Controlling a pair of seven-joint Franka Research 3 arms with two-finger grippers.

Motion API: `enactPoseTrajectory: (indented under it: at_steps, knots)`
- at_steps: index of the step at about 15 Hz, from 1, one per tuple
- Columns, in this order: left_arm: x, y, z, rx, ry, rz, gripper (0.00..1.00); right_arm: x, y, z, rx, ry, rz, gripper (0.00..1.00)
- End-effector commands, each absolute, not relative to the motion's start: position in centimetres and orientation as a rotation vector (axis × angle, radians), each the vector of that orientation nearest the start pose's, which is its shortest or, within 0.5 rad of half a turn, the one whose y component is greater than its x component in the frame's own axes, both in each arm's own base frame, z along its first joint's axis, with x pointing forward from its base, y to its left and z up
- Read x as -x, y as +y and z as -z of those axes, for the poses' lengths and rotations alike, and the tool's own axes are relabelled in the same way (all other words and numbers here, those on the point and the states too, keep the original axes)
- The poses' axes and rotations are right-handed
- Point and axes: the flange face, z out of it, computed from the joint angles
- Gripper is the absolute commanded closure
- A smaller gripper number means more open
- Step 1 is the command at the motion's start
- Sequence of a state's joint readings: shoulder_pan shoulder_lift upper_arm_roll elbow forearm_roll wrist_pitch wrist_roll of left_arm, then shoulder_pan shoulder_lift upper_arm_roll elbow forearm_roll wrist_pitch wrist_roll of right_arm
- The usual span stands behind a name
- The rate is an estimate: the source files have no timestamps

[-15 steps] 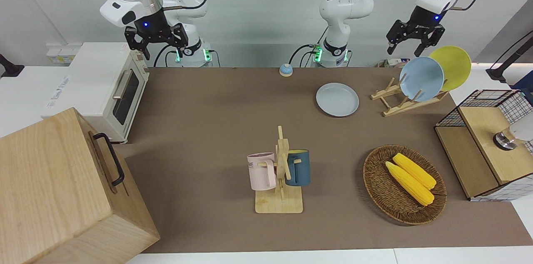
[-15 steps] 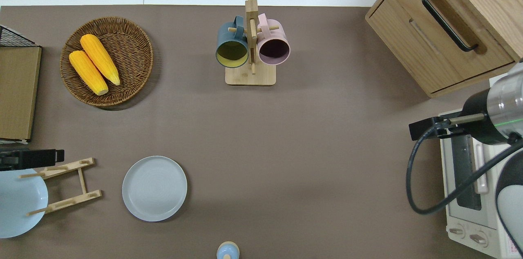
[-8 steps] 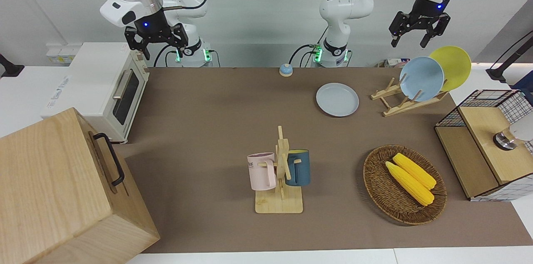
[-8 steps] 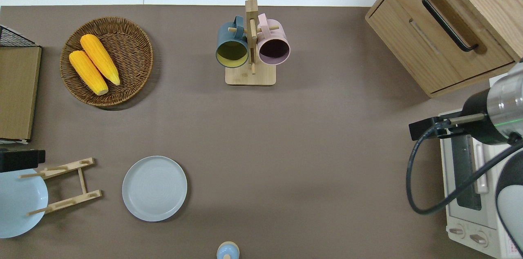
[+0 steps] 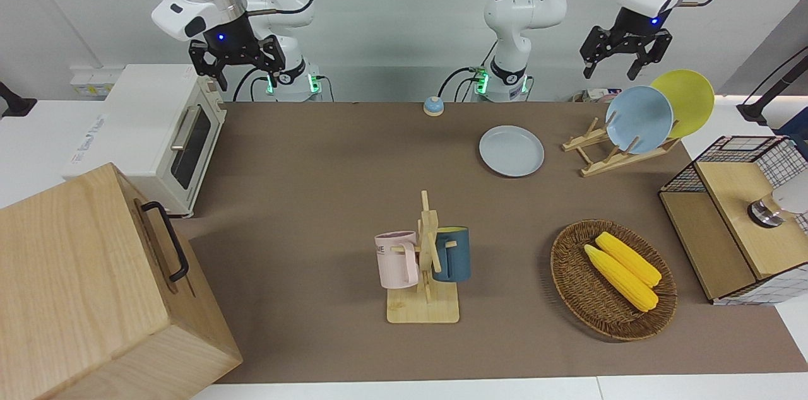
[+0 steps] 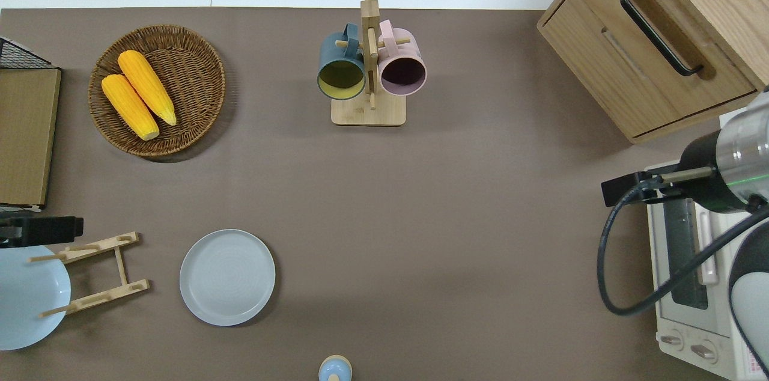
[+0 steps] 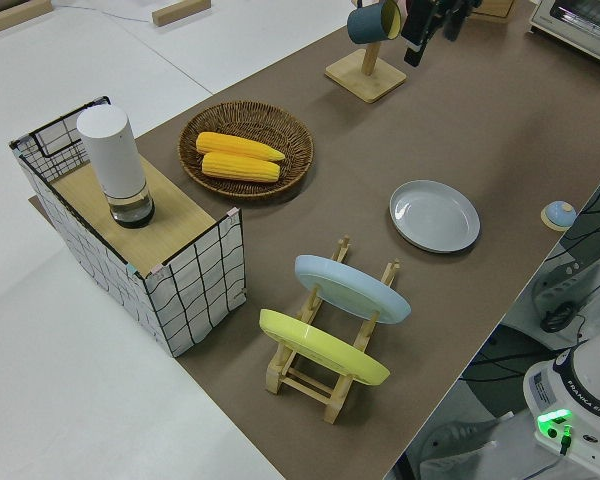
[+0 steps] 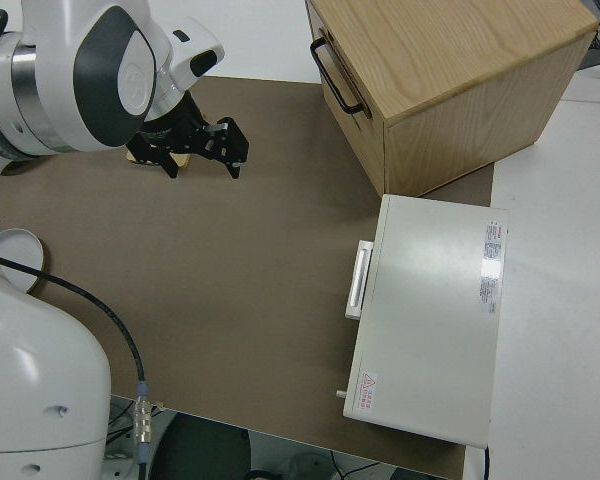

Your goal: Pick gray plate from low plate rack and place it on table with left arm

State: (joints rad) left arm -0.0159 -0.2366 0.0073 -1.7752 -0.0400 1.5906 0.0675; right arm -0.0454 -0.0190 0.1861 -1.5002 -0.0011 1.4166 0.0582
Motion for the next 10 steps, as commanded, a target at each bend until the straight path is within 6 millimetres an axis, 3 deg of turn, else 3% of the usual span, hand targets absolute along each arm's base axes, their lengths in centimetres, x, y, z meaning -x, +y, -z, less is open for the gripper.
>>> enactPoseTrajectory:
  at_steps: [1,10]
  knots:
    - [-48.45,-0.06,-65.50,3.175,0.108,0.065,0.01,-52.50,7.46,-65.74,3.139,-0.127,-0.109,0.011]
    - [-48.24,-0.58,-65.62,3.135,0.139,0.061,0.01,-52.50,7.46,-65.74,3.139,-0.124,-0.109,0.011]
